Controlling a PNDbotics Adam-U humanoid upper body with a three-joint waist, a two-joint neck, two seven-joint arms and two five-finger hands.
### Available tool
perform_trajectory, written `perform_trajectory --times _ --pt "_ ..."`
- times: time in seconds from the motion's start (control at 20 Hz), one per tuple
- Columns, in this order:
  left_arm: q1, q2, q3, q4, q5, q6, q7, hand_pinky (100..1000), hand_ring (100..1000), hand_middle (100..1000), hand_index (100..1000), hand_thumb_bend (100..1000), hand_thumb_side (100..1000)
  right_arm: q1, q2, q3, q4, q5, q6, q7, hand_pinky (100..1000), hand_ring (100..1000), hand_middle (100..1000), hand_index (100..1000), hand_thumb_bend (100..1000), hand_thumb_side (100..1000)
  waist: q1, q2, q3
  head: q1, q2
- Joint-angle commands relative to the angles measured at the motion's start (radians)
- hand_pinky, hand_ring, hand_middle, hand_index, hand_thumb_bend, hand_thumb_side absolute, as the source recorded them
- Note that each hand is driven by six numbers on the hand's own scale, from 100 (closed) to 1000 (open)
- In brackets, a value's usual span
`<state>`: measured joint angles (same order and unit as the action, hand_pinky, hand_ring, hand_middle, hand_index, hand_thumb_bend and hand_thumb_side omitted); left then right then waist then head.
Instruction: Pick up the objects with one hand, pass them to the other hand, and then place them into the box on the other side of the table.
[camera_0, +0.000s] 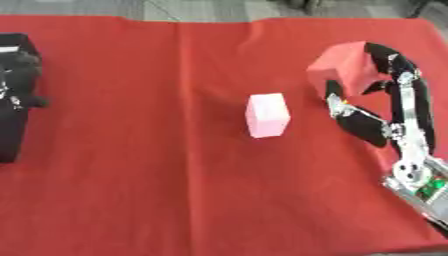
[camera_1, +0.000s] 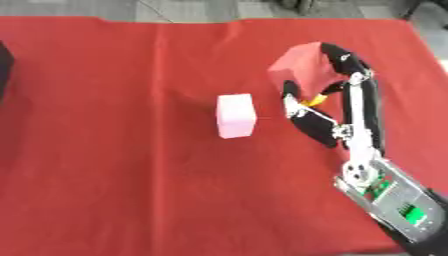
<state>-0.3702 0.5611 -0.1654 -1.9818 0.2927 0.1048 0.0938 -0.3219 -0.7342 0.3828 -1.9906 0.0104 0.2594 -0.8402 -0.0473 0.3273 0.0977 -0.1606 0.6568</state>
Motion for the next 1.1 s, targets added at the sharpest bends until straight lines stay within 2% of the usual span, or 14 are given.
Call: perform_trajectory --times 0.05,0.5,0.8,1.1 --pt "-0.024 0.057 0.019 -0.018 0.015 -0.023 -0.003 675 856 779 813 100 675 -0.033 0.010 0.019 -0.009 0.035 -0.005 -0.019 517 722 408 602 100 100 0.007 -0.029 0.003 0.000 -0.008" --pt "-0.088 0.173 0.022 -0.018 0.053 -0.045 -0.041 678 855 779 812 100 625 -0.097 0.065 0.112 -0.009 0.177 0.014 -0.009 524 702 395 574 100 100 0.016 -0.039 0.015 -0.009 -0.003" --pt "-0.141 0.253 0.008 -0.018 0.062 -0.013 -0.083 680 854 779 813 100 604 -0.131 0.081 0.168 -0.009 0.268 0.029 0.016 539 690 394 574 100 100 0.021 -0.040 0.022 -0.010 -0.003" --pt "-0.228 0.351 -0.039 -0.018 0.043 0.058 -0.175 686 852 779 817 100 589 -0.167 0.091 0.217 -0.009 0.361 0.055 0.054 553 682 397 576 100 100 0.029 -0.042 0.034 -0.010 0.000"
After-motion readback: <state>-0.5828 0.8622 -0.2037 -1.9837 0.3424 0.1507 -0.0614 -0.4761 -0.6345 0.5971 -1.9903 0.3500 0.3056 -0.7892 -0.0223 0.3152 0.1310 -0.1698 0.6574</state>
